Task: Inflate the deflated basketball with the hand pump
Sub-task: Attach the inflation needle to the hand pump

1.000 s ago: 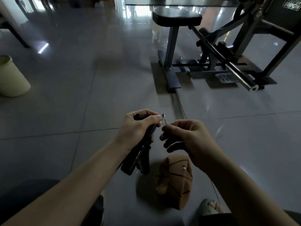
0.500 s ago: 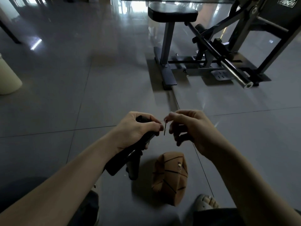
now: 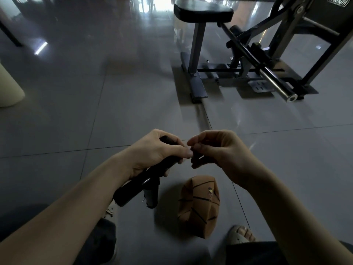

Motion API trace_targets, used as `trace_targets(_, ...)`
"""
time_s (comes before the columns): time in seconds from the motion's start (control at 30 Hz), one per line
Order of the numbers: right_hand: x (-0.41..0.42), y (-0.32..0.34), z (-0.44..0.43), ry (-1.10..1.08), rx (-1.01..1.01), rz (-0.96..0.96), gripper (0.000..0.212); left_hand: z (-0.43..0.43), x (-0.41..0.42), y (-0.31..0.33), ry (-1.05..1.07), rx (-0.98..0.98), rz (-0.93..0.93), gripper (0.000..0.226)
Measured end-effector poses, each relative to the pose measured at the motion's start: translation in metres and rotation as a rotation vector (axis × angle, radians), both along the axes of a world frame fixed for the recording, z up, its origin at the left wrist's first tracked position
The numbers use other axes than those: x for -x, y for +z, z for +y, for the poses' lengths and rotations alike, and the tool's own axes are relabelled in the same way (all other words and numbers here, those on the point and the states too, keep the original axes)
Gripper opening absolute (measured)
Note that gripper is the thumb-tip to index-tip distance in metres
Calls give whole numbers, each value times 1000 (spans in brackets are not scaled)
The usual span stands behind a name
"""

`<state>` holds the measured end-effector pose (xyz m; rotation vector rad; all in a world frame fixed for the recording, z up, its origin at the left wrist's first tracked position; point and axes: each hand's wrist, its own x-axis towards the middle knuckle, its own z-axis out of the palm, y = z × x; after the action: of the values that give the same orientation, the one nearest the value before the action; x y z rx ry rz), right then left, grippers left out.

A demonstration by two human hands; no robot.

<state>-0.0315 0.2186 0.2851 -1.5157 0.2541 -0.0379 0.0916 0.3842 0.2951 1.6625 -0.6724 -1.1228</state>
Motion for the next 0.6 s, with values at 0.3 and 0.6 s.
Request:
trace_targets(0.3,-2,-5,5,-162,-155,6,19,5,0,2,-127,-18,67,13)
trace_targets(0.6,-1,-2,0,-161,-227,47,27,4,-1,-2,42,42,13,28)
